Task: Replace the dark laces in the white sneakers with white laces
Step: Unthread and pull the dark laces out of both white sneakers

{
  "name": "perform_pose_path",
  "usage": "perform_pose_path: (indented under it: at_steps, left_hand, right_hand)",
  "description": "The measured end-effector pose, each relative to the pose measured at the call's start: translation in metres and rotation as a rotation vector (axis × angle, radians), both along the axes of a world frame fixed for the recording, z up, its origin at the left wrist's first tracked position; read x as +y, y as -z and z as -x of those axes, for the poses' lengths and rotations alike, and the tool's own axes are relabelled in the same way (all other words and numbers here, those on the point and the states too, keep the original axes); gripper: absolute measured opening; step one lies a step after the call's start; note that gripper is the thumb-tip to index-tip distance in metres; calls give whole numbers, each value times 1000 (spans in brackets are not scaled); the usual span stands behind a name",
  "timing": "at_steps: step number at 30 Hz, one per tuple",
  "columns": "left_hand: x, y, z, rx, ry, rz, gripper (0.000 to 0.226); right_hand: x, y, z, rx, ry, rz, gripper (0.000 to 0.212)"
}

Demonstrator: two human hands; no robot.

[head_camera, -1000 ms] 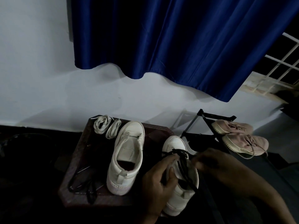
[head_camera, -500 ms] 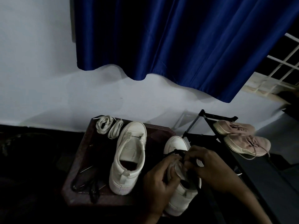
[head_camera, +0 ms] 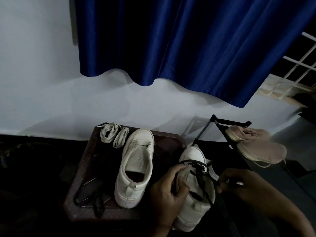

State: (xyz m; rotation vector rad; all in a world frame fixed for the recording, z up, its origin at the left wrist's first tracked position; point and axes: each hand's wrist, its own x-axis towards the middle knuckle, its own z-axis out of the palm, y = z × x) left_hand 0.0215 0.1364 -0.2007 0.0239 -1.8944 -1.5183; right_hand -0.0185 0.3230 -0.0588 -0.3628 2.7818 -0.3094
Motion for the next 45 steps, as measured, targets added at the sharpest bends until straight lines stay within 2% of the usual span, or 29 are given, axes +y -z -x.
perform_pose_path:
  at_steps: [1,4,5,7,9,10,14,17,21,23,26,27,28,31,32,35,38,41,43,45]
  left_hand:
    - [-1,-2,-1,-34,14,-7,35]
    - [-2,-3,-2,-59,58,-35,33]
    - [-1,-1,-1,-57,61,-44,31]
    - [0,-1,-2,-49,83,-67,29]
    - [0,-3,-3,-40,66,-85,28]
    - [-1,-3,-2,-38,43,-91,28]
    - [-4,-5,-4,-26,-6,-158,31]
    - [-4,-5,-7,-23,17,-158,39]
    - [-1,-4,-6,-37,17,-55,45]
    - [-1,-4,-4,-47,26,-47,44]
    - [0,-4,-2,-41,35,-89,39]
    - [1,-5,-2,-32,38,-88,37]
    - [1,-5,-2,-21,44,-88,36]
    - [0,-4,-3,2,68,-97,34]
    - [0,-3,-3,-2,65,-96,33]
    - [0,-3,-3,-12,66,-79,34]
    - [-2,-9,-6,25,90,-45,39]
    - [-2,-12,-5,82,109,-36,39]
    - [-1,-11,-4,91,118,-39,39]
    - [-1,-9,-2,101,114,-44,38]
  right_hand:
    - [5,-10,-6,-11,-33,48,24]
    - [-39,-4,-3,200,35,52,2]
    - [-42,2,0,258,52,34,9]
    - [-56,9,3,252,58,-35,21]
    - [-79,26,2,257,-37,-68,23]
    - [-84,34,5,306,-38,-54,21]
    - [-91,50,20,446,-22,205,9]
    - [-95,56,25,420,-127,211,19]
    - [-79,58,34,354,-200,273,35]
    - [-66,52,35,380,-176,391,38]
    - [-56,42,42,403,156,814,33]
    - [-53,44,48,397,249,849,31]
    - [-52,44,55,377,262,794,27]
    - [-53,50,68,303,25,335,13]
    - [-54,52,70,269,-11,277,10]
    - [-62,55,79,251,-1,280,3]
    - [-74,46,92,297,2,239,14]
    - [-84,18,108,332,15,300,18]
    - [-83,1,113,254,-75,233,16]
    - [-76,1,111,120,-169,72,20]
